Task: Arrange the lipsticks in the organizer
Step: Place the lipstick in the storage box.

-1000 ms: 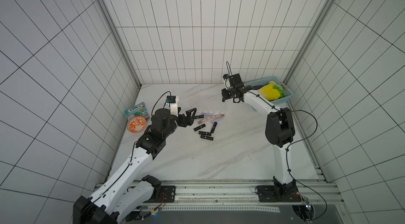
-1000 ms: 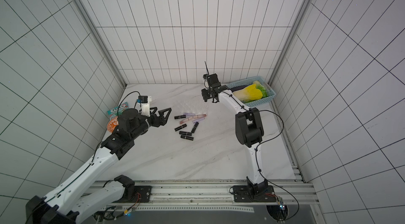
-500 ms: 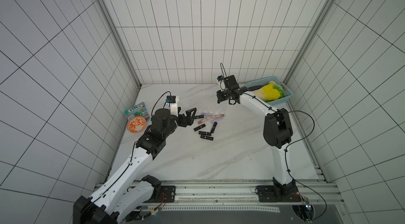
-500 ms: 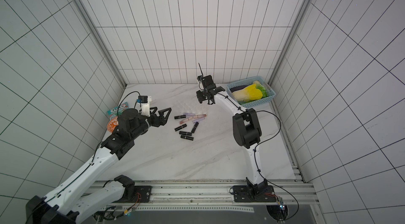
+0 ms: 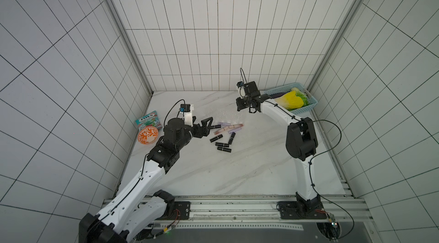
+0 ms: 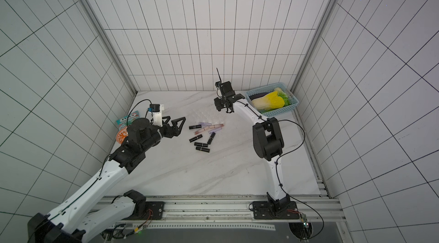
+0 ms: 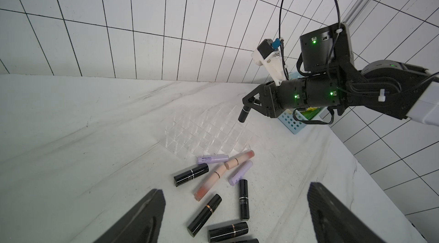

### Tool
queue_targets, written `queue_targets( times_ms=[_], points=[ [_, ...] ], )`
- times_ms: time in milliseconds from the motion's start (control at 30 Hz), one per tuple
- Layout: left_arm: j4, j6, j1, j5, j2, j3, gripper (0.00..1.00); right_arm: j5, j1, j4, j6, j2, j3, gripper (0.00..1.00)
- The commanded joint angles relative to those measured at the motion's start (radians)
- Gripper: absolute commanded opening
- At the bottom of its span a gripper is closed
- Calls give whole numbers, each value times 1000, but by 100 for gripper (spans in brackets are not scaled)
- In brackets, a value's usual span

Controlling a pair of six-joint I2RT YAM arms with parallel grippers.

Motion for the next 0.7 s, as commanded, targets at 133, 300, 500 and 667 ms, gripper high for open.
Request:
queue_targets(
  times_ms=[133,300,500,667],
  points=[
    [18,-1,6,-1,-16,-12,92,13,-11,22,-4,-25,-56,19],
    [18,-2,5,1,-16,-14,92,11,-11,27,-4,-33,-74,19],
    [20,-2,5,-2,-22,-13,92,13,-12,39,-4,-49,-104,19],
    [21,-3,6,-2,-23,-15,92,15,-12,57,-3,-64,-130,19]
  ],
)
